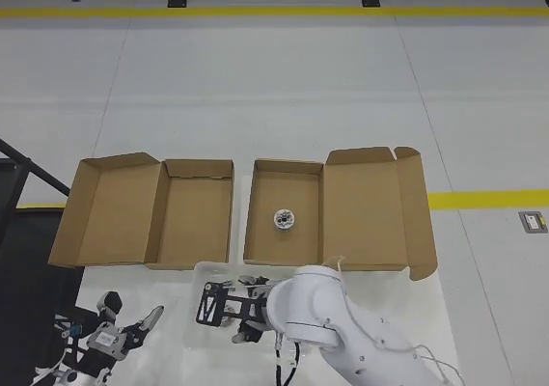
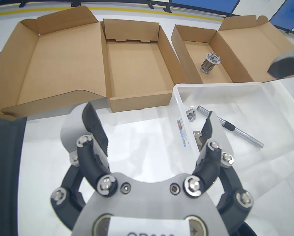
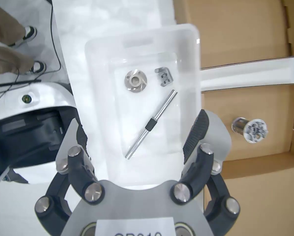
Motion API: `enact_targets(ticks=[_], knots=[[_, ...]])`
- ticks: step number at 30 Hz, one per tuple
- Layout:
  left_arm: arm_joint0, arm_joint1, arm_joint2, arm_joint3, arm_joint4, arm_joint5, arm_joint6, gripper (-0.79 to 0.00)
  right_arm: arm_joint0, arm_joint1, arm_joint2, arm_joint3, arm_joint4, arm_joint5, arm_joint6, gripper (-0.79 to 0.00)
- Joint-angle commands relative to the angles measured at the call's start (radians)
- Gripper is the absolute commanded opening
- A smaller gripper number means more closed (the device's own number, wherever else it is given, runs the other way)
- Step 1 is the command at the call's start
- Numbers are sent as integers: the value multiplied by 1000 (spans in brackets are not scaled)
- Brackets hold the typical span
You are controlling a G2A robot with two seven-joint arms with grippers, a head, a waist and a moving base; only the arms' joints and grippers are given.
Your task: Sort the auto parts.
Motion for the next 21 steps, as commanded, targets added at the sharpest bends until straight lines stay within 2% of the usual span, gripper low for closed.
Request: enact_targets(ticks=[1, 4, 9, 15, 21], knots=[[0, 0, 0, 0, 0, 0, 0, 0, 16, -17, -51, 48, 14, 163, 0, 0], [0, 0, 0, 0, 0, 0, 0, 0, 45, -43, -109, 118, 30, 214, 2, 0], [0, 0, 0, 0, 0, 0, 0, 0, 83, -87, -162, 255, 48, 374, 31, 0], [0, 0, 0, 0, 0, 0, 0, 0, 125, -121, -208, 350, 27, 393, 32, 0], [0, 0, 0, 0, 0, 0, 0, 0, 114, -119, -194, 364, -20, 420, -13, 0]])
